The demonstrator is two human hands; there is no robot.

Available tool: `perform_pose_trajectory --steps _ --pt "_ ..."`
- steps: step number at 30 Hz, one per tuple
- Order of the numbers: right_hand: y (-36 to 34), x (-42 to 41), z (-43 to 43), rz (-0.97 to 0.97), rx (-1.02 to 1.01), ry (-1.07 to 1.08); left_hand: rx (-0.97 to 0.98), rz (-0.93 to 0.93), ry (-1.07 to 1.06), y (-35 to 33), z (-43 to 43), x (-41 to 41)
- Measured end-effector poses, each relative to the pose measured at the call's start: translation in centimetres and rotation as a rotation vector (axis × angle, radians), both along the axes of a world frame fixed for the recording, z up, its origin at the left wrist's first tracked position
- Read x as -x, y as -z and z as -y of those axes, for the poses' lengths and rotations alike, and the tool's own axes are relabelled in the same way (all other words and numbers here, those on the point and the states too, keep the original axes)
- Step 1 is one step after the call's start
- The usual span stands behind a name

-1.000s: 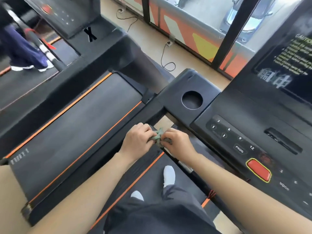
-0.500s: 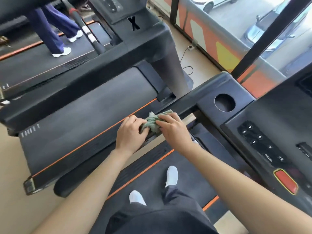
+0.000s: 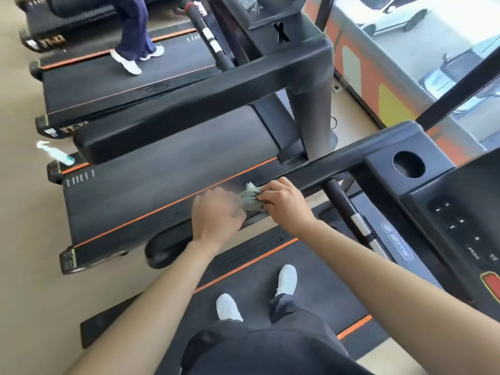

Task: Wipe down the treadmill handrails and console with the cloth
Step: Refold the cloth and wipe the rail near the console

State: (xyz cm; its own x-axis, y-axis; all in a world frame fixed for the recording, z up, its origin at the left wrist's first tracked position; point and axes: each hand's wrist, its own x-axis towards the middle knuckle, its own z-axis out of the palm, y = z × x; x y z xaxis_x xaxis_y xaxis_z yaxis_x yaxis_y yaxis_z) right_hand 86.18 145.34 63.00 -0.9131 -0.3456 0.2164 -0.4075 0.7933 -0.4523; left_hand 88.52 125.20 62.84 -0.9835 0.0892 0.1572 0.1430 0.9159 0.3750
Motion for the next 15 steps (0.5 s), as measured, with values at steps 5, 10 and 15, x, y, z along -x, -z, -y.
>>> perform_pose_trajectory --steps 5,10,15 --pt "-0.1 -0.8 3.2 0.018 0.004 -0.102 0.009 -0.009 -0.051 -0.4 2.7 -1.7" --pt "0.0 -1.1 3.2 0.044 -0.048 -0.11 0.045 -0.027 -0.03 -1.0 2.5 -1.1" --pt "-0.3 -1.3 2.0 0.019 -0.049 -0.075 -0.062 0.037 0.136 -1.4 0.5 1.0"
